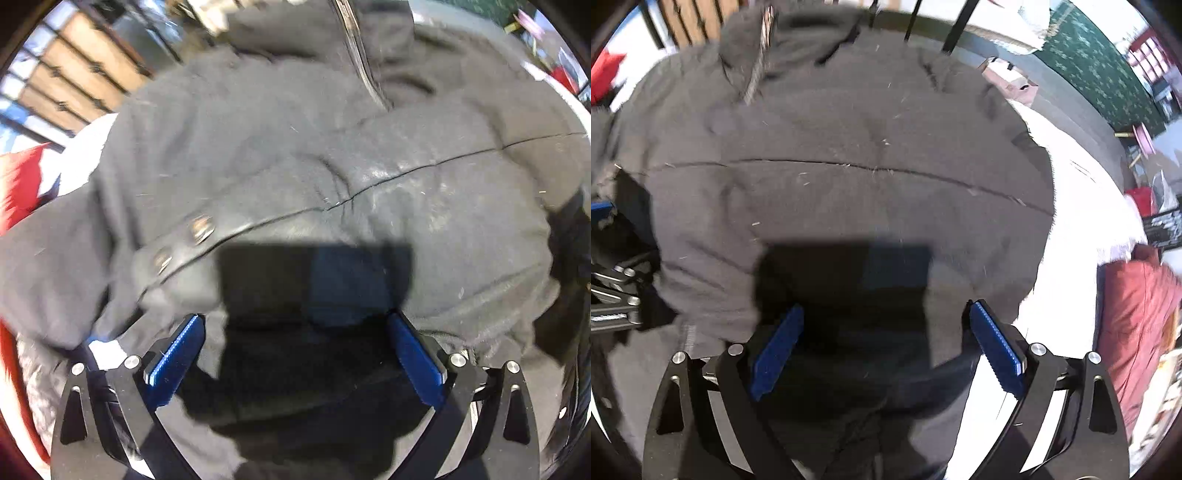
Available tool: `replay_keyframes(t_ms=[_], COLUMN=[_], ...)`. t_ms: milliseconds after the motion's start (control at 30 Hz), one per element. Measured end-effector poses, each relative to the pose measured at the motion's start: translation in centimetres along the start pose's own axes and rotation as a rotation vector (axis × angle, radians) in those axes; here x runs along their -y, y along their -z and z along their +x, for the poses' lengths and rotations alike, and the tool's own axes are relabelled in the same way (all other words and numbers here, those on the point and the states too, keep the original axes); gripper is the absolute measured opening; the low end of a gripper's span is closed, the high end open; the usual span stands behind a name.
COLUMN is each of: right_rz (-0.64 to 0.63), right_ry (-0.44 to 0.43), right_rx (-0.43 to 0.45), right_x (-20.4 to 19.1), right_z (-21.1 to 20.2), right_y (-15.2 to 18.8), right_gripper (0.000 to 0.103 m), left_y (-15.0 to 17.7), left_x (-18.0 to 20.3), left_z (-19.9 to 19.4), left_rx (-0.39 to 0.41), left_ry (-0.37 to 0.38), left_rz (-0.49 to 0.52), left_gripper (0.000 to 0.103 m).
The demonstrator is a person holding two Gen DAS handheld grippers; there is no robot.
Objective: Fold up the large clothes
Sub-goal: 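Smooth the jacket body flat with both grippers, then grasp the sleeve cuff with the left gripper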
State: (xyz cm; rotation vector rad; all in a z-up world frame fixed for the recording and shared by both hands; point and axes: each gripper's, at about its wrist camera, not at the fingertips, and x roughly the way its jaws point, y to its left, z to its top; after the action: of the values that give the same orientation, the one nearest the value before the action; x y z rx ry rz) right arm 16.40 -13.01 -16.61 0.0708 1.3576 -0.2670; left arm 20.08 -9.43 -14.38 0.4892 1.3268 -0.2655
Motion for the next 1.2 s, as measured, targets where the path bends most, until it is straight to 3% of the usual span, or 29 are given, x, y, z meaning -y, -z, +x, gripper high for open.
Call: replay_keyframes(t_ms=[133,200,333,433,567,767,833,967,1200], right_rz=[0.022,0.028,0.046,0.050,0.034,0.024,0.016,0.025,0.089], right_ry=[-0.054,-0.071,-0.087,-0.101,-0.114,-0.135,-0.129,-0.120,-0.139], right_rx=[-0.006,-0.022,-0.042,-0.045,-0.034,-0.023,-0.019,-0.017,-0.033], right_x=[0.2,0.1,0.2,0.1,-1.2,-2.0,-2.0,-1.1,0.4], right_z=[-1.6,-1.9,-2.3,-2.6,-3.4,-4.5,-4.8,-5.2,-5.1], right_y=[2.6,4.3,6.6,6.9,7.1,7.1,7.5,8.3,9.4], right_gripper=[0.091,0.091,0.090,0.091,0.091,0.091,0.091,0.091,0.091], left_y=[4.7,7.1,12.2,14.2,15.2,13.4,12.7,12.2,12.9], left_x=[-2.2,-3.4,-9.3,-13.2,-15.3,-14.9,-16.1,-18.8,-20.7], left_z=[-4.7,-5.5,-4.9,-3.7,-3.1,0.0,1.9,2.0,-1.9], left_rx=[0.167,0.196,0.135,0.052,0.024,-0.024,-0.087,-0.102,-0.050], left_ry=[-0.023,-0.113,-0.275,-0.330,-0.297,-0.312,-0.289,-0.214,-0.138], left_rz=[-0.110,-0.133,-0.226,-0.273,-0.319,-0.285,-0.334,-0.448,-0.461], left_gripper=[0.098,0.097,0.093,0.079,0.075,0.077,0.070,0.050,0.021])
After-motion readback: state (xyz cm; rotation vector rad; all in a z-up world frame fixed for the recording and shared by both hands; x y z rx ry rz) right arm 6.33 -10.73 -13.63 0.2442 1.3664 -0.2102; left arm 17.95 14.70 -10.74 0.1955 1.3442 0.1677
